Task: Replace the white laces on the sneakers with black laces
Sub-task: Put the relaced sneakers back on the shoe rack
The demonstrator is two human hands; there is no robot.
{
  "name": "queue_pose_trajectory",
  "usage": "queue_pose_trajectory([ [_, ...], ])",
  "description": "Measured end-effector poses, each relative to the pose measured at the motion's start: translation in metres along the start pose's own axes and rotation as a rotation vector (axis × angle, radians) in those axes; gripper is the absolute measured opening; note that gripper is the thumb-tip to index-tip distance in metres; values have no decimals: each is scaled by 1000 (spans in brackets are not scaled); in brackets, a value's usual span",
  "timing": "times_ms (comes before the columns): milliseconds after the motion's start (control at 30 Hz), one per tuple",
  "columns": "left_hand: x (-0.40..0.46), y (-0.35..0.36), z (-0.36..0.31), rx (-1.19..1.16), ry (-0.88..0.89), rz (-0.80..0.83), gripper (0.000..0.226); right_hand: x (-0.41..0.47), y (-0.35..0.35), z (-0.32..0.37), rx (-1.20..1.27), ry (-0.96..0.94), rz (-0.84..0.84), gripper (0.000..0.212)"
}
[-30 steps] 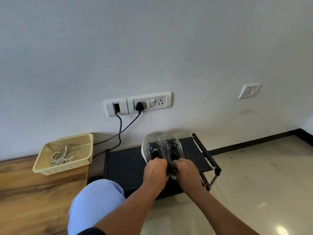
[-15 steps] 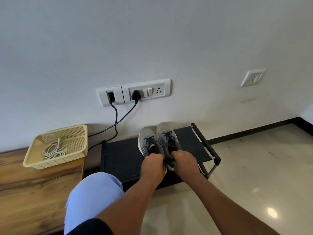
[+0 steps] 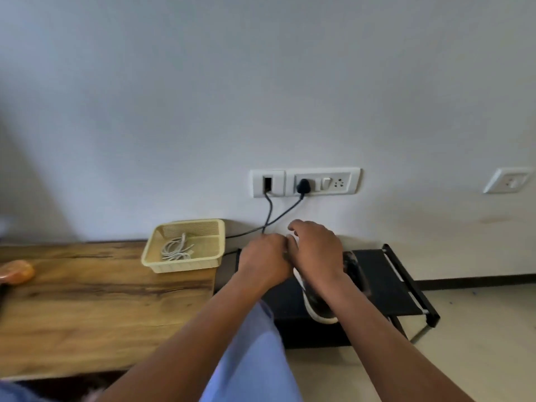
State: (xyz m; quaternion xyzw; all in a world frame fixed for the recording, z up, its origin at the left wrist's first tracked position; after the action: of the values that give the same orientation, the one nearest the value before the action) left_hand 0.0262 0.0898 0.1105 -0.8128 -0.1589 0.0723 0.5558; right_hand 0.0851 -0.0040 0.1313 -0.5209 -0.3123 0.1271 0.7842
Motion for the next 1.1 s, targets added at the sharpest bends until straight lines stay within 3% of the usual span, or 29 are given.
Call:
queue_pose_trajectory([
  [300, -69, -117, 191, 80, -269, -258, 40, 28, 45, 205, 147, -333, 72, 34],
  [633, -160, -148, 374, 47, -673, -256, 44, 12, 130, 385, 177, -687, 337, 43],
  [733, -172, -148, 414, -43, -778, -259, 47, 12, 155, 419, 175, -739, 391, 45],
  [833, -181, -148, 455, -84, -882, -228, 35, 12, 187, 448, 188, -762, 444, 45],
  [967, -186, -149, 509, -32, -969, -197, 26, 11, 238, 489, 207, -781, 498, 42],
  [1100, -187, -154, 557, 40, -1049, -271, 22, 19, 280, 531, 281, -766, 510, 41],
])
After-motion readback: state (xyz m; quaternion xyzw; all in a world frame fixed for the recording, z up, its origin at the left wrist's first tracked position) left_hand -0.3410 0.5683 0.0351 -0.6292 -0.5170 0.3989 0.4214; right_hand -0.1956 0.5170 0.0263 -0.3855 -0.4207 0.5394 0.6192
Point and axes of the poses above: each hand's wrist, its own x-axis towards the middle knuckle, its own y-axis out of the palm, z = x × y, the point moved 7 cm from there along x, towards the middle knuckle, and after that the axes turned 1 degree about -x, right-handed, at the moved point
